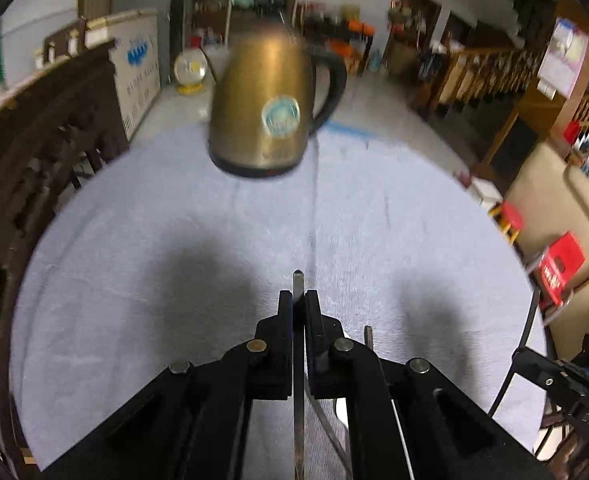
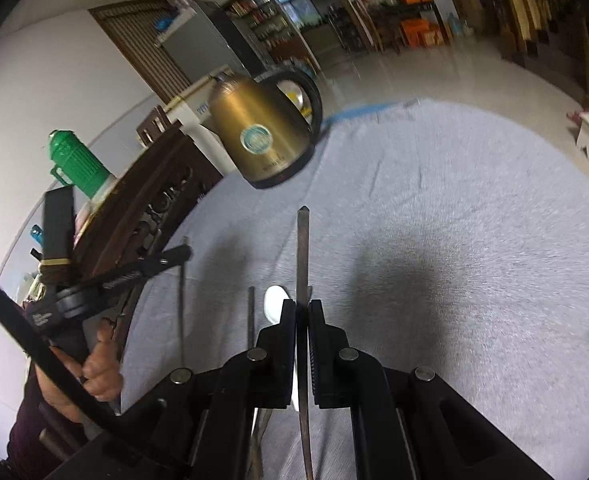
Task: Organize utensils
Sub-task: 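Lift both held chopsticks upright off the cloth, then carry both chopsticks over the holder and lower them into it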
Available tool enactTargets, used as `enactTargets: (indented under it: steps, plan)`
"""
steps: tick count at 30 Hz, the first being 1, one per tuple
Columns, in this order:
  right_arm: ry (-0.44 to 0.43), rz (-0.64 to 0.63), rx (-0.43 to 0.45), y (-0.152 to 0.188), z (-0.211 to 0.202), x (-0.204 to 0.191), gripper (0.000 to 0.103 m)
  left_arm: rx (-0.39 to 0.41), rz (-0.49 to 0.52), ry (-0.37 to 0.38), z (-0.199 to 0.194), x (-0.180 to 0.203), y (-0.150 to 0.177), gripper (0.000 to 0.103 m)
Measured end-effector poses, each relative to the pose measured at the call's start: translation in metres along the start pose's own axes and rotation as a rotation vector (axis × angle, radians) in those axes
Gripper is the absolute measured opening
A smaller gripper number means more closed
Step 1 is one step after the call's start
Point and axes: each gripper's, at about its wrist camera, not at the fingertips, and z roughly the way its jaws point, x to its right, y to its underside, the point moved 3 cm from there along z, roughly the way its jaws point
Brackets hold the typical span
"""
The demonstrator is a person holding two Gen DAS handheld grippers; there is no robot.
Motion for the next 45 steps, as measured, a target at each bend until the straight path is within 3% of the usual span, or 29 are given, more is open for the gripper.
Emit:
enactTargets:
  steps: [5,13,25,36,45]
  plan:
    - [0.015,-0.025,0.074,0.02,-0.028,-0.016,0.007,0.103,-0.032,0.006,-0.054,-0.016,0.016,0.005]
    - [0.059,-0.067,0.196,0.052,-0.085,-0.039,0.007,0.209,-0.047,0.036,-0.106,-0.023,0.05,0.005]
    - [0.102,-0.131,0.309,0.071,-0.144,-0.066,0.007,0.352,-0.058,0.086,-0.177,-0.011,0.086,0.005]
    - [0.08,-0.187,0.406,0.078,-0.198,-0.093,0.007,0.484,-0.123,0.152,-0.234,0.0,0.084,0.005]
    - [0.02,-0.244,0.462,0.078,-0.231,-0.131,0.007,0.599,-0.166,0.119,-0.245,0.017,0.083,0.005]
